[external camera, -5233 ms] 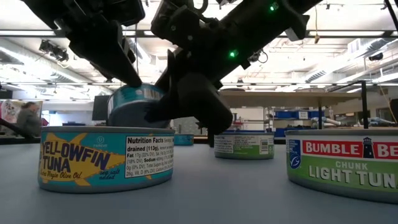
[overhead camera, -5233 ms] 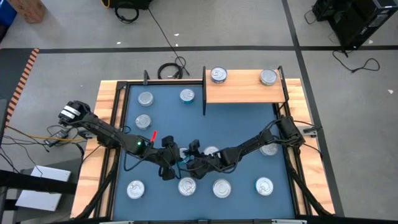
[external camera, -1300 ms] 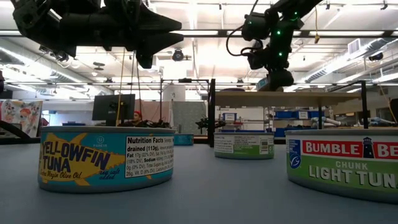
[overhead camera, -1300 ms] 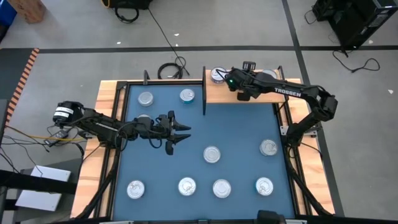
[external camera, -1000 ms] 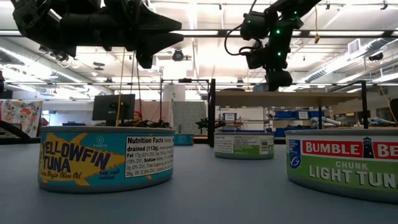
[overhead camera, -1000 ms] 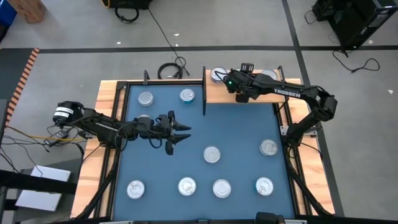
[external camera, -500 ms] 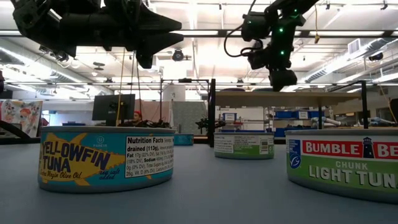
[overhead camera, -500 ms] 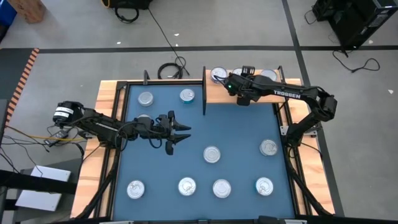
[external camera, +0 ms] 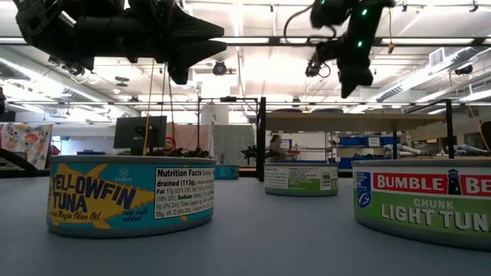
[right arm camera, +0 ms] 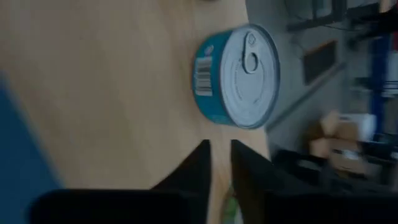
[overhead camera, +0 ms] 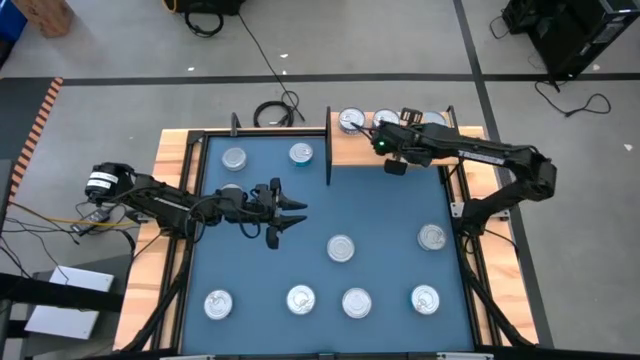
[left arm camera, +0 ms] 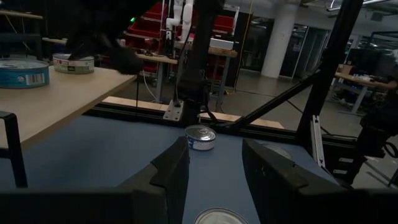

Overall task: Stack canned seafood by type on shelf
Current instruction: Stack the top left blue tuna can on top of the blue tuna can on the shelf

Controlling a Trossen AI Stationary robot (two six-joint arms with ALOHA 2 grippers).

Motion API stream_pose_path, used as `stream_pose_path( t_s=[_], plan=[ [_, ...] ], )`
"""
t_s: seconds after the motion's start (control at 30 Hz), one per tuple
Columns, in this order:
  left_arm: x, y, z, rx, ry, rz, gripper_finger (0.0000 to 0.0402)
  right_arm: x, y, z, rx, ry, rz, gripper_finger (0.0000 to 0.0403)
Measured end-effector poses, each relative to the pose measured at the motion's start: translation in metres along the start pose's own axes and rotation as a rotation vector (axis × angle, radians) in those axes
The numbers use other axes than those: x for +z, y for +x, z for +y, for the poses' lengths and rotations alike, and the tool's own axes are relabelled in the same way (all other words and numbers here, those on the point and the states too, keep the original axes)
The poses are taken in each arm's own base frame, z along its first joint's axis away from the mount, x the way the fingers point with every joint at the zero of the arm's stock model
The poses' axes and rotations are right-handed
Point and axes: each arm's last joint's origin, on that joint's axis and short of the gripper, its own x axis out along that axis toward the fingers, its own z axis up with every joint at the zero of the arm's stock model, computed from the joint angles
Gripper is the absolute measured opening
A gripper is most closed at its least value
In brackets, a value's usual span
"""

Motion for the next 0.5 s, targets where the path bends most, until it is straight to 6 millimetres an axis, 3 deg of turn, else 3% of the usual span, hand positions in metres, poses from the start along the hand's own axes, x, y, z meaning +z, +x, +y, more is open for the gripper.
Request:
stream_pose_path(
  t_s=[0.1, 0.3, 0.5],
  plan=[
    [0.000, 0.000, 0.000, 0.000, 0.000, 0.000, 0.0152, -0.007, -0.013, -0.006, 0.076, 0.076, -0.066, 0.0010],
    [0.000, 0.000, 0.000, 0.000, 0.000, 0.000, 0.0152, -0.013, -0.029, -0.011, 0.168, 0.220, -0.186, 0.0021],
    [0.000, 0.000, 0.000, 0.000, 0.013, 0.000, 0.0152, -0.015, -0.028, 0.008, 0.287, 0.266, -0.382, 0.0007]
  ],
)
